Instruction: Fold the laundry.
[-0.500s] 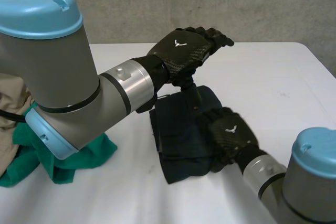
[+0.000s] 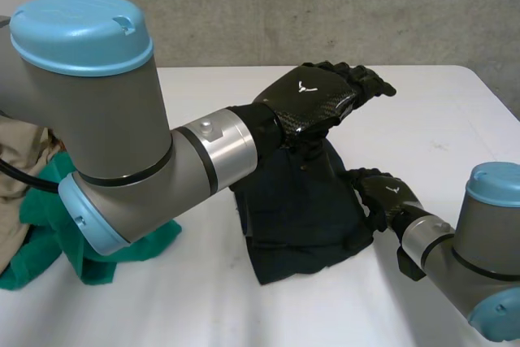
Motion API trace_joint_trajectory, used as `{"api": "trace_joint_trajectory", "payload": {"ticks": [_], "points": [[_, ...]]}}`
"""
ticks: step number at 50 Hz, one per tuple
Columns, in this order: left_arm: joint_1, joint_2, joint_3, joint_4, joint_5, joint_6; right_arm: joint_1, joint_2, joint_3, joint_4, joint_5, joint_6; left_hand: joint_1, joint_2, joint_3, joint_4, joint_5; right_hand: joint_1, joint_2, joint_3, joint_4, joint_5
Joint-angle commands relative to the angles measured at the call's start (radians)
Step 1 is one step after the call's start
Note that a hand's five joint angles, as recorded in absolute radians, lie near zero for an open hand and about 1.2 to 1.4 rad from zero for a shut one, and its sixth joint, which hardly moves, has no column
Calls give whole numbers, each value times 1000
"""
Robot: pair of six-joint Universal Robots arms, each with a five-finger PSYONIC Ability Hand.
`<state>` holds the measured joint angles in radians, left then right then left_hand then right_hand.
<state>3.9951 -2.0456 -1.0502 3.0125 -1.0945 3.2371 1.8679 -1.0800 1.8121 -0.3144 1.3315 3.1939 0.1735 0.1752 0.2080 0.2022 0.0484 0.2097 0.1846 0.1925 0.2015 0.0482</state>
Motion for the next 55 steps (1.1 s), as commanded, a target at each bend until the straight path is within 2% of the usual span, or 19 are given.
{"api": "trace_joint_trajectory", "payload": {"ticks": [1,3,6,7,8,14,21,25,30,34,40,49,55], "points": [[-1,7,-24,9,-5,1,30,40,-39,-25,5,-3,1,-1,-33,-28,-48,-35,-10,-18,-27,-48],[2,8,-27,14,-5,1,33,51,-46,-25,3,-2,1,-1,-33,-28,-48,-27,-2,-9,-18,-40],[9,13,-36,20,-10,0,43,57,-53,-38,0,1,1,-1,-33,-28,-48,617,642,634,625,604],[12,18,-42,22,-11,-2,45,58,-63,-52,-5,3,1,-1,-33,-28,-48,1128,1153,1145,1136,1115],[12,19,-43,23,-13,-2,45,61,-69,-57,-9,3,1,-1,-33,-28,-48,1186,1211,1203,1194,1173],[24,36,-60,39,-19,-7,-13,55,-134,-91,-12,29,1,-1,-33,-28,-48,1187,1212,1204,1195,1174],[41,68,-70,60,-25,-31,-156,121,-370,-86,3,119,1,-1,-33,-28,-48,1187,1212,1204,1195,1174],[48,84,-68,72,-27,-49,-228,236,-586,-23,70,158,1,-1,-33,-28,-48,1187,1212,1204,1195,1174],[56,102,-71,77,-33,-74,-340,447,-958,128,221,190,1,-1,-33,-28,-48,1187,1212,1204,1195,1174],[58,114,-80,74,-34,-86,-404,590,-1204,225,271,195,1,-1,-33,-28,-48,1187,1212,1204,1195,1174],[55,137,-116,80,-31,-86,-455,764,-1485,342,227,179,1,-1,-33,-28,-48,1187,1212,1204,1195,1174],[53,137,-122,86,-30,-86,-477,792,-1530,344,195,149,1,-1,-33,-28,-48,1187,1212,1204,1195,1174],[50,140,-122,86,-30,-91,-483,807,-1542,400,123,150,1,-1,-33,-28,-48,1187,1212,1204,1195,1174]]}}
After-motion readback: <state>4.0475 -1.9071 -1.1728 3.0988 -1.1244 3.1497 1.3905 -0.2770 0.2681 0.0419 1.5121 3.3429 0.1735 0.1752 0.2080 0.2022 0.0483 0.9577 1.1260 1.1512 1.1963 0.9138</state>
